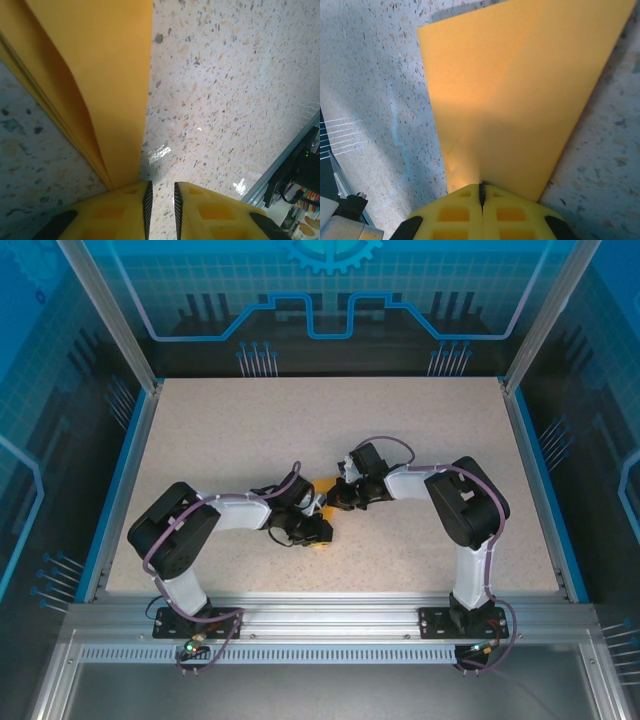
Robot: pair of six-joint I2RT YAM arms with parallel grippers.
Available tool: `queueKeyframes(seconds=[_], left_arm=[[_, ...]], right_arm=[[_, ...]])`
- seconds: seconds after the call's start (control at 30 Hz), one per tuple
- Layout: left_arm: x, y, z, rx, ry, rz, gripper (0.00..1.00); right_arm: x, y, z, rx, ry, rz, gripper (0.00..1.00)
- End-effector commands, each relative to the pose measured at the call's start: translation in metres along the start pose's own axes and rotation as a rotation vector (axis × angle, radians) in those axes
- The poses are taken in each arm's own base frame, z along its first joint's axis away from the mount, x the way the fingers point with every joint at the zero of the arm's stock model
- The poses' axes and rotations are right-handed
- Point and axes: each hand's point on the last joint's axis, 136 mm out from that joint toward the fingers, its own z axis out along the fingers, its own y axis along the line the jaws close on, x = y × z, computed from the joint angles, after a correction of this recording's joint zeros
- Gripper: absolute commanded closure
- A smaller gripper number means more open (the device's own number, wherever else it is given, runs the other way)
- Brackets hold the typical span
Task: Fold a paper plane with a square sheet of paper (fold left side to right side)
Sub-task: Fold the wing for the fifth time at the center of the table.
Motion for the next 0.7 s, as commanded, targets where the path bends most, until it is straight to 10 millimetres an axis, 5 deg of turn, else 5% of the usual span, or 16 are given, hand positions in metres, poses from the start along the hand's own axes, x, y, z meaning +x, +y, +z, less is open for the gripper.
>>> queueKeyframes(seconds=[0.0,0.67], left_arm=[[0.0422,0.0170,0.0036,-0.053,0.136,-0.073,0.76],[0.0473,0.0147,0.0037,-0.047,0.142,-0.067,0.76]], right_arm=[[0.0240,-0.0518,0.0153,0.171,0.066,0.070,1.00],[0.0217,-0.0505,0.0150,0.176,0.067,0.066,1.00]])
